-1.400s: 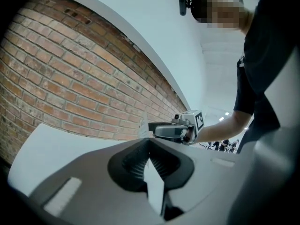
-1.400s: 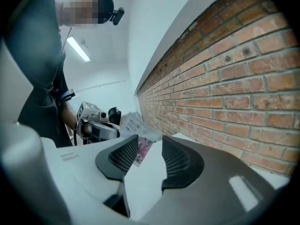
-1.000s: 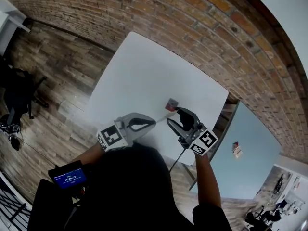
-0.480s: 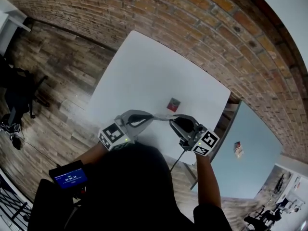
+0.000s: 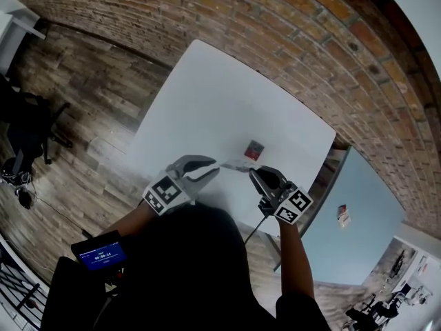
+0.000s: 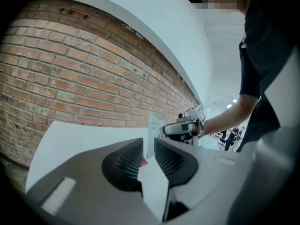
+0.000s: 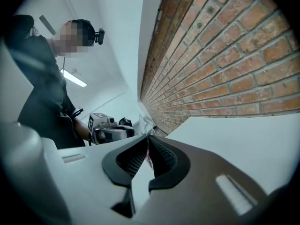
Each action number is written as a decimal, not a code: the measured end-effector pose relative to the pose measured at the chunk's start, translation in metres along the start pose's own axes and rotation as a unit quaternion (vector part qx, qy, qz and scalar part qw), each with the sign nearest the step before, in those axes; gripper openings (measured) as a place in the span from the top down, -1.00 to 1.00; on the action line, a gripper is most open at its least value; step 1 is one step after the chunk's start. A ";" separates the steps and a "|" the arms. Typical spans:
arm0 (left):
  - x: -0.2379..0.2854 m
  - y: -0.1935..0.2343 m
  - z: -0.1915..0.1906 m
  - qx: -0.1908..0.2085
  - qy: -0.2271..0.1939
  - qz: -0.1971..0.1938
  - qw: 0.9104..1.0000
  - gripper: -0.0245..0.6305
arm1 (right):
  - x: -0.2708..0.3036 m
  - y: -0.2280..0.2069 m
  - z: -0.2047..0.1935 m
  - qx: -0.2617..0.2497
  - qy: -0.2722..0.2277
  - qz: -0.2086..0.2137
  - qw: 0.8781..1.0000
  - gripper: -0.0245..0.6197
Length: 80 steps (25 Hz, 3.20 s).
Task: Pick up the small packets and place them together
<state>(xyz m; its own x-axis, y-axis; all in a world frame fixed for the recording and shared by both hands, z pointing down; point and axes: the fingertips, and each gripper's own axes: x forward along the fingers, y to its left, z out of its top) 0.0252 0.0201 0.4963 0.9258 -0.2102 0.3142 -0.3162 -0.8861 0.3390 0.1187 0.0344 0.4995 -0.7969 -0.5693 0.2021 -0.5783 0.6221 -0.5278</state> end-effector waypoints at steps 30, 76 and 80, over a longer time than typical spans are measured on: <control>-0.053 0.038 -0.010 -0.010 -0.001 0.060 0.998 0.73 | 0.074 -0.169 -0.141 0.231 0.200 -0.188 0.933 0.84; -0.060 0.039 0.065 -0.009 -0.103 0.067 0.992 0.93 | 0.019 0.022 0.065 -0.151 -0.031 -0.250 0.956 0.91; -0.051 0.027 0.100 0.002 -0.149 0.055 0.987 0.93 | 0.018 0.054 0.073 -0.110 -0.102 -0.256 0.955 0.91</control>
<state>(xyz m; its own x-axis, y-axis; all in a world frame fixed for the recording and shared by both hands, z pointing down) -0.0102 -0.0344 0.4003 0.9059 -0.4170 0.0739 -0.4180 -0.8523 0.3143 0.0860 0.0186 0.4146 -0.3625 -0.9081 0.2097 -0.9234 0.3194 -0.2130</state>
